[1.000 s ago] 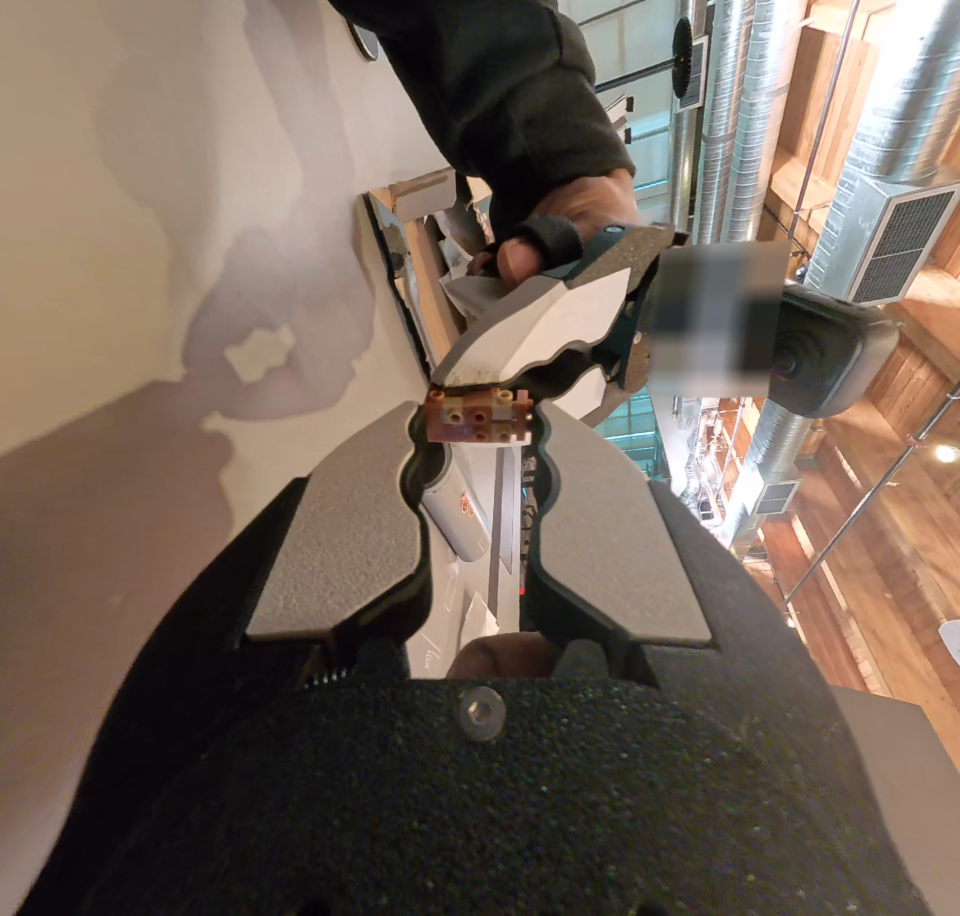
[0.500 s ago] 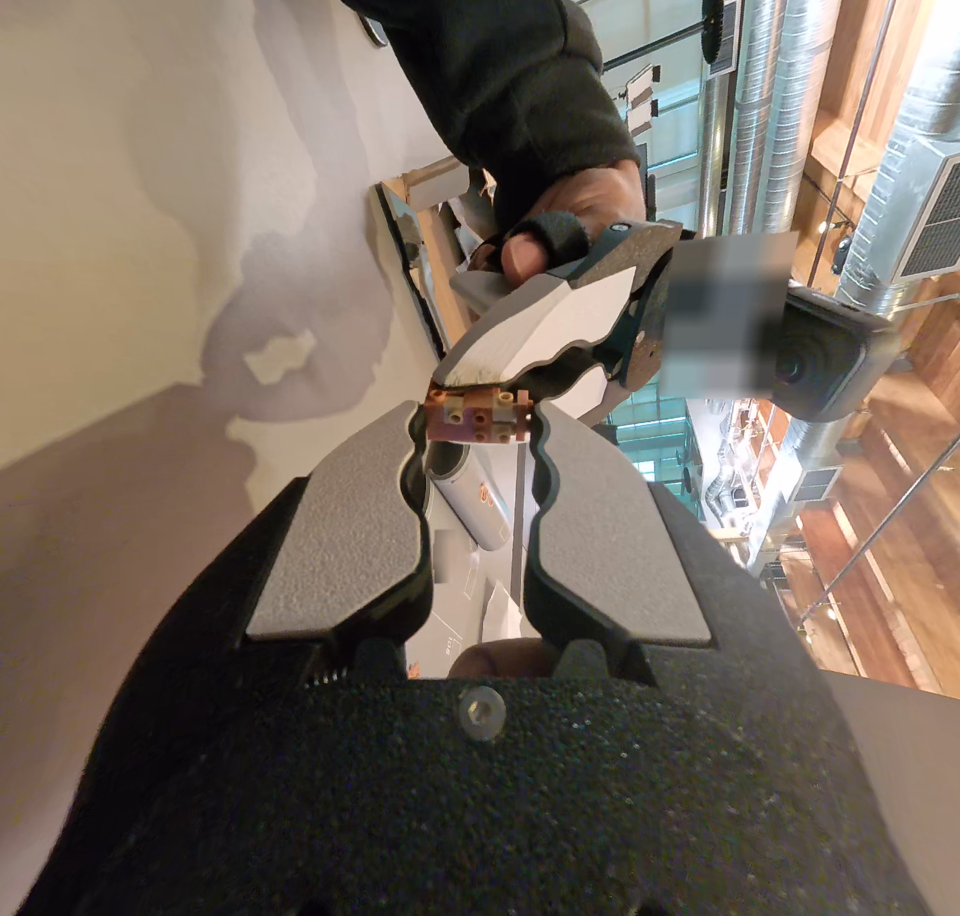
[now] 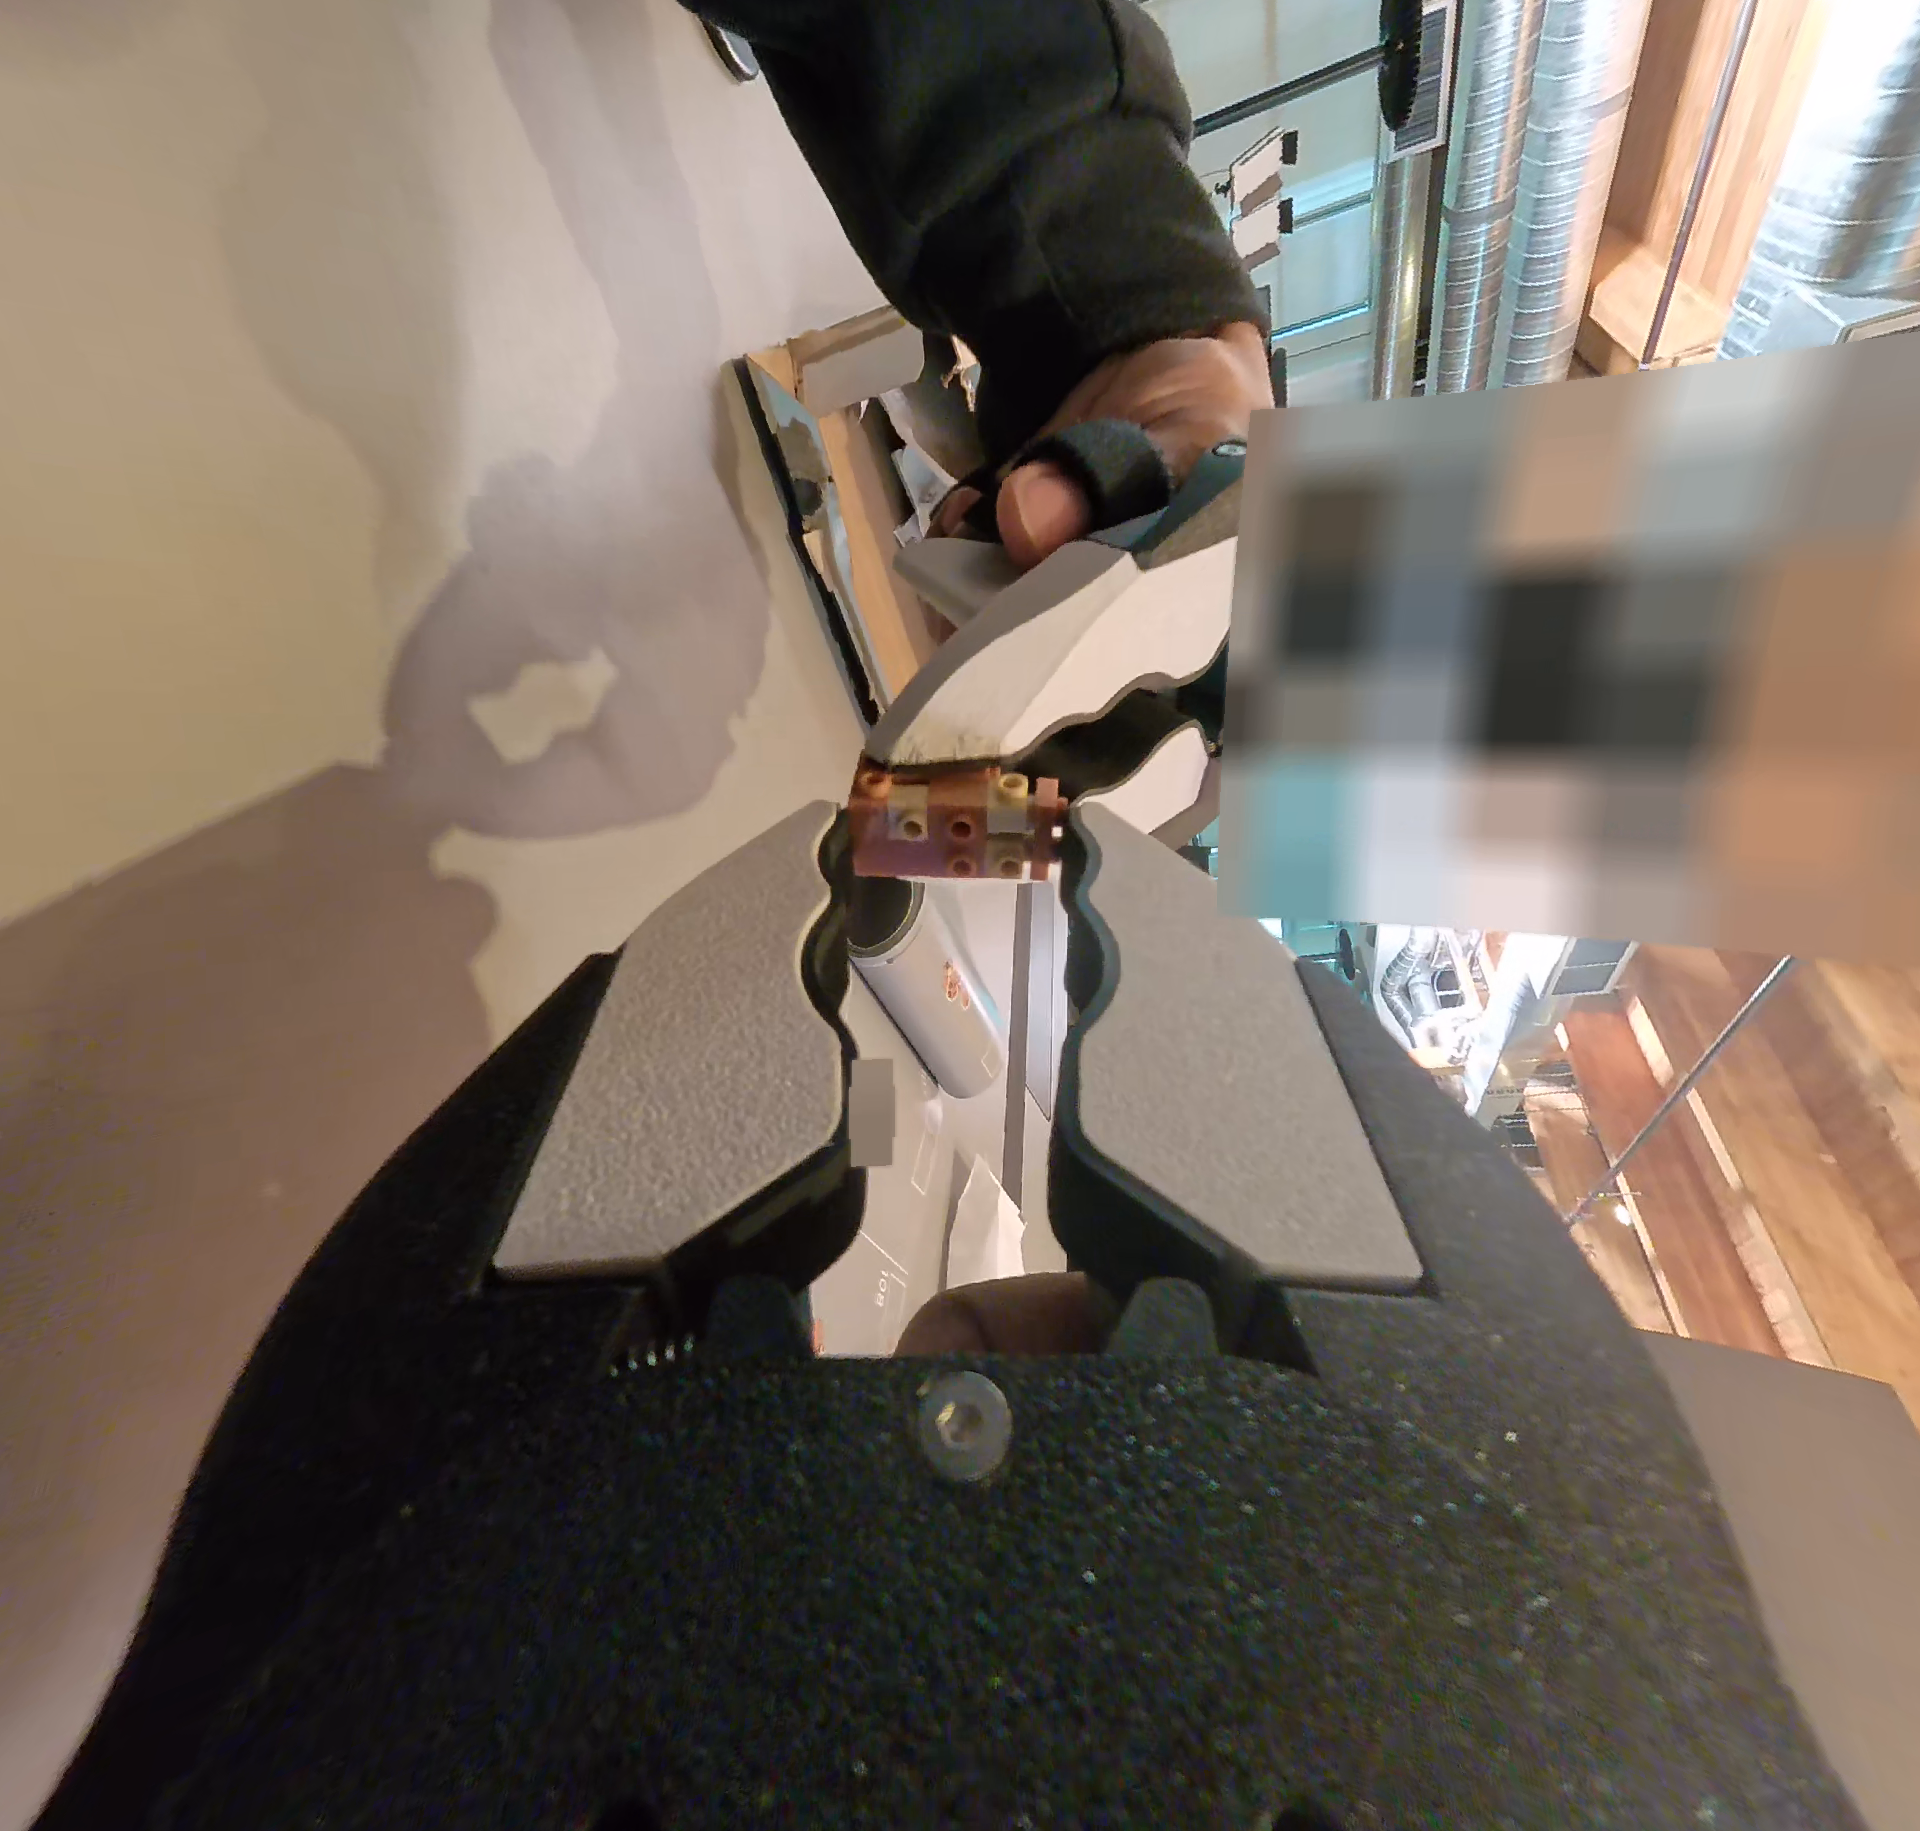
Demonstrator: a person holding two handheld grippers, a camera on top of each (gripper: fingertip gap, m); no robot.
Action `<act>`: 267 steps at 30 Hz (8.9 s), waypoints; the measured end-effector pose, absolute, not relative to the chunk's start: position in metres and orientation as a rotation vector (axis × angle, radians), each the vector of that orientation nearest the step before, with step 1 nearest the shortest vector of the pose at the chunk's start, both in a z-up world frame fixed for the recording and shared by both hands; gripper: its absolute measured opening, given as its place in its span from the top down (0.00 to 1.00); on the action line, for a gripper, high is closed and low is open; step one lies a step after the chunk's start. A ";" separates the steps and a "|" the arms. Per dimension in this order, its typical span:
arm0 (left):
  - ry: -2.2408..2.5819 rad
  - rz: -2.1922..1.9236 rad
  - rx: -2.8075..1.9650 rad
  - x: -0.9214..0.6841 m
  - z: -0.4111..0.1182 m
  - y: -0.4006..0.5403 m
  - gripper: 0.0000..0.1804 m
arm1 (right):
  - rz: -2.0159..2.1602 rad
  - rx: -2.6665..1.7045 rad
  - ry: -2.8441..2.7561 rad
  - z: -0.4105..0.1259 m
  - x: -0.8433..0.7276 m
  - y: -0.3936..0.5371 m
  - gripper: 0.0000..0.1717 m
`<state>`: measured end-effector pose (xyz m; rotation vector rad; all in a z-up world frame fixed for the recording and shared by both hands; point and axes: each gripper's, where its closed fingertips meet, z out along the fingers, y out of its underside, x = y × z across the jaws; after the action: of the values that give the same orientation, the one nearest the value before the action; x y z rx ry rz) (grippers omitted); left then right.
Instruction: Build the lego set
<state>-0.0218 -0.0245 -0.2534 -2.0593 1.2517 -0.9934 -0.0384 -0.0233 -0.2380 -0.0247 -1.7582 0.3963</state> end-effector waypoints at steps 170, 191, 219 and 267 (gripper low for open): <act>1.218 -0.535 -2.103 -0.014 -0.349 0.017 0.91 | 0.873 -0.978 -2.057 -0.326 -0.020 0.021 0.78; 1.019 -0.671 -2.156 -0.047 -0.343 0.080 0.82 | 0.887 -1.058 -1.952 -0.321 -0.013 0.046 0.80; 1.118 -0.345 -2.124 -0.044 -0.331 0.162 0.81 | 0.883 -1.056 -1.885 -0.315 -0.002 0.055 0.84; 1.036 -0.361 -2.214 -0.031 -0.347 0.161 1.00 | 0.745 -1.092 -1.827 -0.318 -0.009 0.069 0.85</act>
<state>-0.0309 0.1606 -0.3473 -2.2142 1.0363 -0.3605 -0.0091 0.0692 -0.3178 -1.0916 -1.8265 0.7450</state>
